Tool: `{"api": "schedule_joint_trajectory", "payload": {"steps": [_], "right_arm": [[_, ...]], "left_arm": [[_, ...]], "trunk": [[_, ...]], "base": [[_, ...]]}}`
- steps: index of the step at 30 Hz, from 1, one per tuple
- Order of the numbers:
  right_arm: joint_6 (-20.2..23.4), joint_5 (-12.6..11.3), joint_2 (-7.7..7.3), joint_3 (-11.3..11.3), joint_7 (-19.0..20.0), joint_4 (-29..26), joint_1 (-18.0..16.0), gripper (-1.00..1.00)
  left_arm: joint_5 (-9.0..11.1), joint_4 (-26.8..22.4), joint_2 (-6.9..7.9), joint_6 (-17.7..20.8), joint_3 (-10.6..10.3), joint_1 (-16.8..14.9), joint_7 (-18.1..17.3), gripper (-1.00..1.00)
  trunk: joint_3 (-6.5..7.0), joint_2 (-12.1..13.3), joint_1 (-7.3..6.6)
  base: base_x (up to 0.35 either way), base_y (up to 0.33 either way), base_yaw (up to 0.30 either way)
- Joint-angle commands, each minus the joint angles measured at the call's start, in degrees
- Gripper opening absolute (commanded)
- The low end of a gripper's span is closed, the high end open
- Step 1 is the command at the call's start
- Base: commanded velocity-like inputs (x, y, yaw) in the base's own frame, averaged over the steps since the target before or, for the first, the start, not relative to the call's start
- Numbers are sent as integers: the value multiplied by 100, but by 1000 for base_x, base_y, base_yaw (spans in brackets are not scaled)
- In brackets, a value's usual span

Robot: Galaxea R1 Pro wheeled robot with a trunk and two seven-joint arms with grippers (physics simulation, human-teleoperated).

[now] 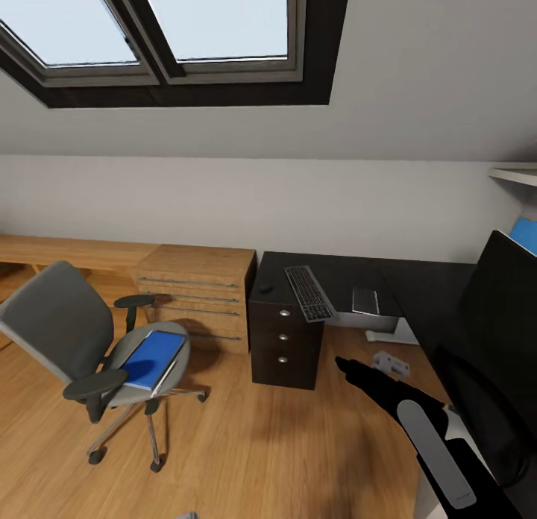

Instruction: In the bedroom, organize the workspace by keeping the computer under the desk, ensuring the monitor is on the desk, placing the keyboard on the desk next to the monitor, placing the mouse on the desk next to the keyboard, moving the folder from the swivel chair onto the desk next to the mouse, stacking the notebook on top of the folder with the pen on top of the notebook, and positioning the swivel chair next to the desk.

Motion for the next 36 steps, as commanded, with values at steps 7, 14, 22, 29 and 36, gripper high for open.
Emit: {"api": "schedule_joint_trajectory", "payload": {"steps": [7,14,22,29,36], "right_arm": [[-13,479,13,232,-68,-71,-4,100],[-429,903,20,700,-75,-104,-6,100],[-965,987,22,1039,-77,-110,-6,100],[-989,990,23,1061,-76,-111,-7,100],[-992,991,18,1056,-76,-111,-5,100]], "left_arm": [[-129,3,10,-95,-31,-4,47,100],[-153,9,-2,-699,-39,-4,42,100],[-139,20,-3,-838,-45,-4,45,100],[-137,27,2,-841,-41,-4,47,100],[-137,33,3,-842,-41,-4,47,100]], "trunk": [[-9,-7,1],[-9,-7,1],[-9,-7,1],[10,-7,1],[64,-7,1]], "base": [[0,0,0],[-102,0,0],[-316,0,0],[-335,0,0],[-336,0,0]]}}
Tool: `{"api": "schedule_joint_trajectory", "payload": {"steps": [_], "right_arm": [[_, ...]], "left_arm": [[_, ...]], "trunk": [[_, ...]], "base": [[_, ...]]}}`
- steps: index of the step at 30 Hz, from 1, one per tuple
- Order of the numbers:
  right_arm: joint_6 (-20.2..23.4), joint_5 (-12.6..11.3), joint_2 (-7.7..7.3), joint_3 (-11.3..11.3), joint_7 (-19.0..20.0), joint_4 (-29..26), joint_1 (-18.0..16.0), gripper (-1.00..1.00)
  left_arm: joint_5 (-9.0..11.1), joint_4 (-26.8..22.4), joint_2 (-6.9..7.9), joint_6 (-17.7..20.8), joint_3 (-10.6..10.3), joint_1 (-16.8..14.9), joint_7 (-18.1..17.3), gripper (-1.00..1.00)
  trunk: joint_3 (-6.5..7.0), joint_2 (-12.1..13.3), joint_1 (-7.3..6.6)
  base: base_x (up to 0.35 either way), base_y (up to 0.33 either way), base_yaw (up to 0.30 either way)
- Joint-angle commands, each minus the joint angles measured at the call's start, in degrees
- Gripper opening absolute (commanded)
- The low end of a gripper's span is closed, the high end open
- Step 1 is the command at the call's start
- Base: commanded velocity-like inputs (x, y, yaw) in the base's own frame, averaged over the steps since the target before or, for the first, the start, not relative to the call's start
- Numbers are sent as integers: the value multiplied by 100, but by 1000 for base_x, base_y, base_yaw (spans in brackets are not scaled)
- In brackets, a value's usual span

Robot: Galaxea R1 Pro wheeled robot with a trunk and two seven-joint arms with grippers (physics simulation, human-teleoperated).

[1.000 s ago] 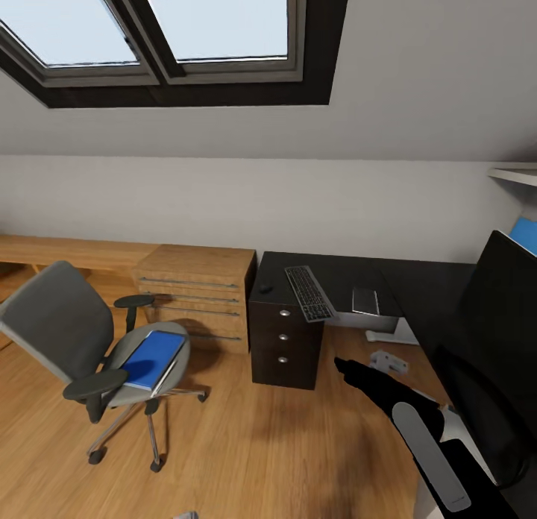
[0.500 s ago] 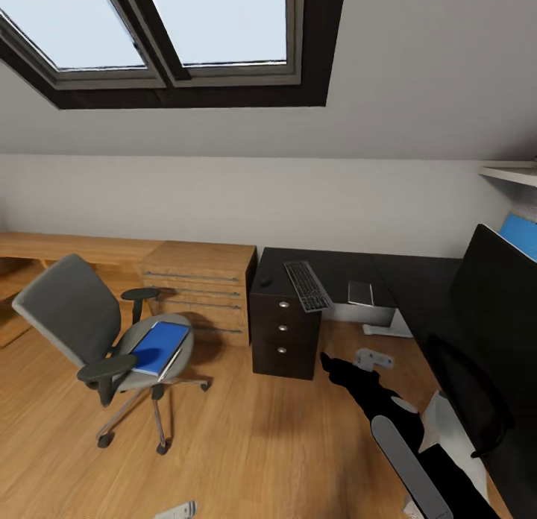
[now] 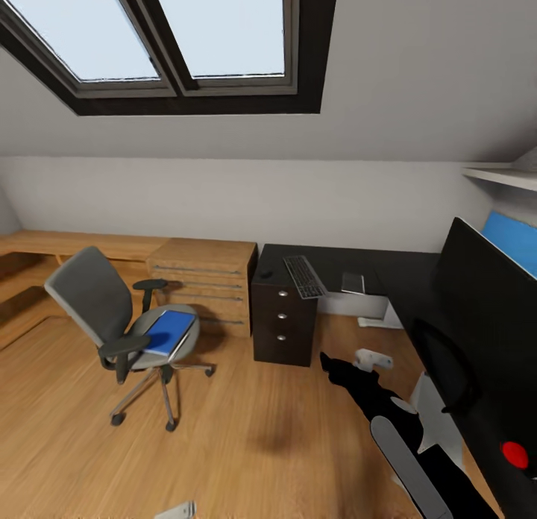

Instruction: In the bedroom, organize the workspace by keeping the computer under the desk, ensuring the monitor is on the desk, placing the keyboard on the desk next to the monitor, placing the mouse on the desk next to the keyboard, moving the folder from the swivel chair onto the desk next to the mouse, stacking the notebook on top of the folder with the pen on top of the notebook, and positioning the swivel chair next to the desk.

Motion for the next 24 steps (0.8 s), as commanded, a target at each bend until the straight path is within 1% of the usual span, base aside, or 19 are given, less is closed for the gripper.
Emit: {"api": "schedule_joint_trajectory", "payload": {"steps": [1,24], "right_arm": [[9,-42,-6,12,-51,-9,-7,100],[8,-41,-9,7,-51,-9,-8,100]], "left_arm": [[60,-3,5,-24,-37,-6,42,100],[68,-1,-10,-26,-37,-6,41,100]], "trunk": [[0,-8,-2],[204,-8,-2]], "base": [[-336,0,0],[-336,-2,0]]}}
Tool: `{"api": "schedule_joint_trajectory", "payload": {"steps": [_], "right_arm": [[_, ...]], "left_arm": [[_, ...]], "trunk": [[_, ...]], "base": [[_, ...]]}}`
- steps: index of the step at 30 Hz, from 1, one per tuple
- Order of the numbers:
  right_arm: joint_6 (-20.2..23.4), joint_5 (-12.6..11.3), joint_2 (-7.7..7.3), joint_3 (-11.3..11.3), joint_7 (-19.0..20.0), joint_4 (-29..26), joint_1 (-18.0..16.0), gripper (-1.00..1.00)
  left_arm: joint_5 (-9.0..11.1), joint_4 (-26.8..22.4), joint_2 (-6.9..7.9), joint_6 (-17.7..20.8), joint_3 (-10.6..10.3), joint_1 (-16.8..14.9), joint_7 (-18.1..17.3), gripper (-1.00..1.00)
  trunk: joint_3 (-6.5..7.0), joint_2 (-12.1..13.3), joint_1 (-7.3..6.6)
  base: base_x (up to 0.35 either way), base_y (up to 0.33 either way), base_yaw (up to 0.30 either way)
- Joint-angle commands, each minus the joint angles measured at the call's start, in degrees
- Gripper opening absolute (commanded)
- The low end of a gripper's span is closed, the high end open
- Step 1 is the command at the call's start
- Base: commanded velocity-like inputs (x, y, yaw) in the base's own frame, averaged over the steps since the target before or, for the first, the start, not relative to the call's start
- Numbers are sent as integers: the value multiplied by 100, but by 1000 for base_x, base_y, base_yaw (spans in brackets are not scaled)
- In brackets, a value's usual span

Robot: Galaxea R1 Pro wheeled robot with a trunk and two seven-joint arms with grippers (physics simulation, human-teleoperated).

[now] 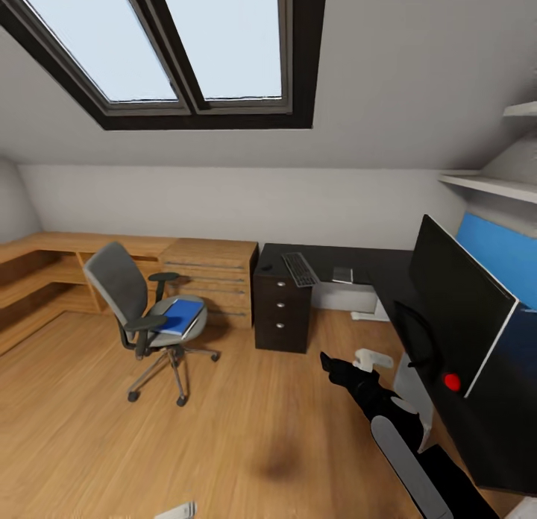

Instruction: In the bedroom, organize the workspace by keeping the computer under the desk, ensuring the monitor is on the desk, placing the keyboard on the desk next to the monitor, placing the mouse on the desk next to the keyboard, moving the folder from the swivel chair onto the desk next to the mouse, stacking the notebook on top of the folder with the pen on top of the notebook, and positioning the swivel chair next to the desk.

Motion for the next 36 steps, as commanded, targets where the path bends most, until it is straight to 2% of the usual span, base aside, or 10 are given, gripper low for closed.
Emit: {"api": "schedule_joint_trajectory", "payload": {"steps": [1,12,20,26,36], "right_arm": [[9,-42,-6,11,-51,-9,-8,100],[9,-42,-16,0,-53,0,-7,100],[9,-38,-23,-14,-59,4,-6,100],[-2,-39,-30,-29,-60,15,-5,100],[-26,-46,-47,-55,-68,25,-7,100]], "left_arm": [[60,-4,5,-24,-37,-6,42,100],[51,318,-3,-32,-28,-6,42,100],[49,338,3,-40,-28,-6,42,100],[41,339,-3,-53,-28,-6,42,100],[34,339,-5,-66,-36,-6,42,100]], "trunk": [[0,-8,-2],[98,-8,-2],[130,-8,-2],[149,-8,-2],[186,-8,-2]], "base": [[-328,-57,0],[-269,-213,0],[-52,-325,-23],[-5,-166,-176],[0,-17,-232]]}}
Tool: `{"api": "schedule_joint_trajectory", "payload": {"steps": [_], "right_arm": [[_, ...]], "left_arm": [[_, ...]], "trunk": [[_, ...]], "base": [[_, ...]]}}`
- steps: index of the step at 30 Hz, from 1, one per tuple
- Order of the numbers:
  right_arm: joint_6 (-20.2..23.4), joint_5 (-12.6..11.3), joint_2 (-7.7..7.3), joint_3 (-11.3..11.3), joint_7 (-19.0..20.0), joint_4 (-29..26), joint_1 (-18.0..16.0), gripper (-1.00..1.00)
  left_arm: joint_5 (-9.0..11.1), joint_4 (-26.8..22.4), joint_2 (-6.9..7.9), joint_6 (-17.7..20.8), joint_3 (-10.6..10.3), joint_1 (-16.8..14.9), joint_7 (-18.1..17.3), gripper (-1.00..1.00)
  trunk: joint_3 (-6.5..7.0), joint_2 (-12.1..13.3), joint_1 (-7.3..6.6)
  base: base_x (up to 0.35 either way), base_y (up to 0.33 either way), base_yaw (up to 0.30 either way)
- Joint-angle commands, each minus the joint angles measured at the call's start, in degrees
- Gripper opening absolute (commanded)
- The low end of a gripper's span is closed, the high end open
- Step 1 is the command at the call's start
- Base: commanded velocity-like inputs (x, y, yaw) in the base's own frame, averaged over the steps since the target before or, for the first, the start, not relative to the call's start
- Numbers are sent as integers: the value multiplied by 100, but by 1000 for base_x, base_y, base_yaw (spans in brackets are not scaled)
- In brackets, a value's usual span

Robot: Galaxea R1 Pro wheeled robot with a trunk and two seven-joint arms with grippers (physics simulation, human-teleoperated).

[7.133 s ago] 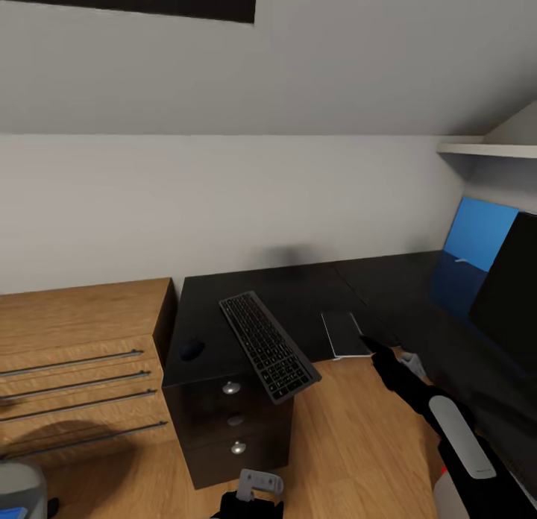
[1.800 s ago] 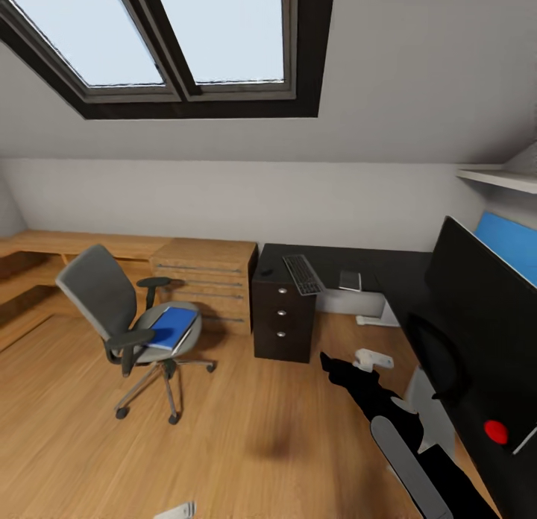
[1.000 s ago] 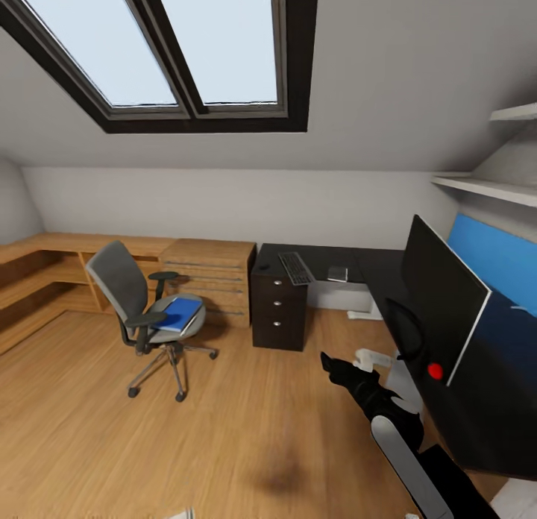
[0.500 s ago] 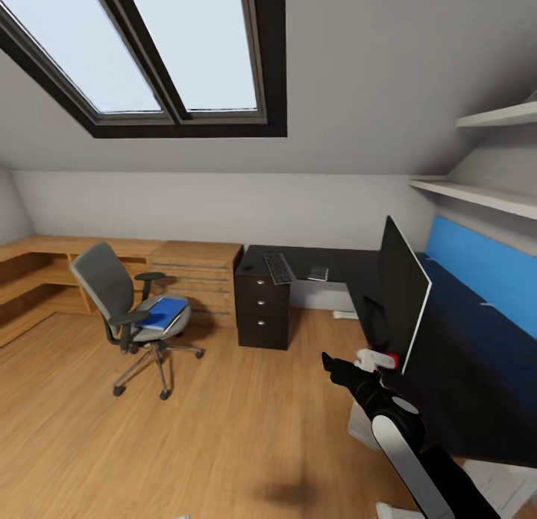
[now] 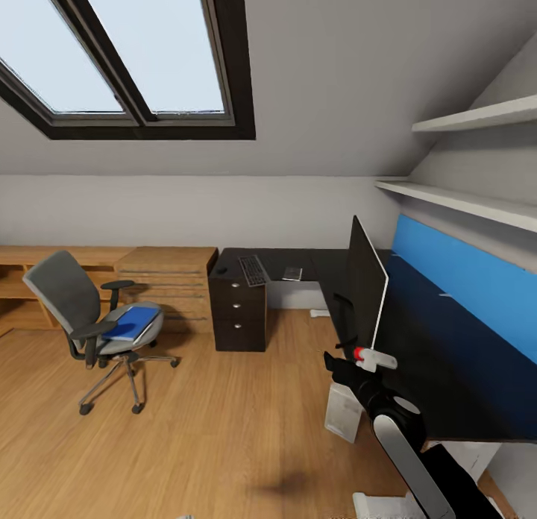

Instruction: In the bedroom, organize the workspace by keeping the computer under the desk, ensuring the monitor is on the desk, placing the keyboard on the desk next to the monitor, placing the mouse on the desk next to the keyboard, moving the folder from the swivel chair onto the desk next to the mouse, stacking the notebook on top of the folder with the pen on top of the notebook, and positioning the swivel chair next to the desk.

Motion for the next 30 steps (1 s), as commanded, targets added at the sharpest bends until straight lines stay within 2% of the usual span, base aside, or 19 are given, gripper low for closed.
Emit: {"api": "schedule_joint_trajectory", "payload": {"steps": [1,12,22,26,27,30], "right_arm": [[9,-40,-7,6,-51,-7,-10,100],[8,-39,-32,-131,-53,33,-9,100],[8,-41,-135,-181,-50,43,-7,100],[11,-23,-182,-360,-58,126,-8,100],[13,-18,-235,-537,-45,168,-7,100],[17,-14,-317,-850,-28,245,-7,100]], "left_arm": [[58,-4,6,-28,-41,-5,43,100],[58,-4,14,-29,-31,-5,45,100],[54,-4,20,-29,-29,-5,44,100],[69,-4,22,-29,-25,-5,43,100],[70,-4,22,-29,-25,-5,43,100],[73,-4,23,-29,-26,-5,43,100]], "trunk": [[-6,-8,2],[23,-8,2],[27,-8,2],[27,-8,2],[27,-8,2],[27,-8,2]], "base": [[0,-2,-242],[0,0,-234],[0,0,-48],[0,0,-5],[0,0,-2],[0,0,-1]]}}
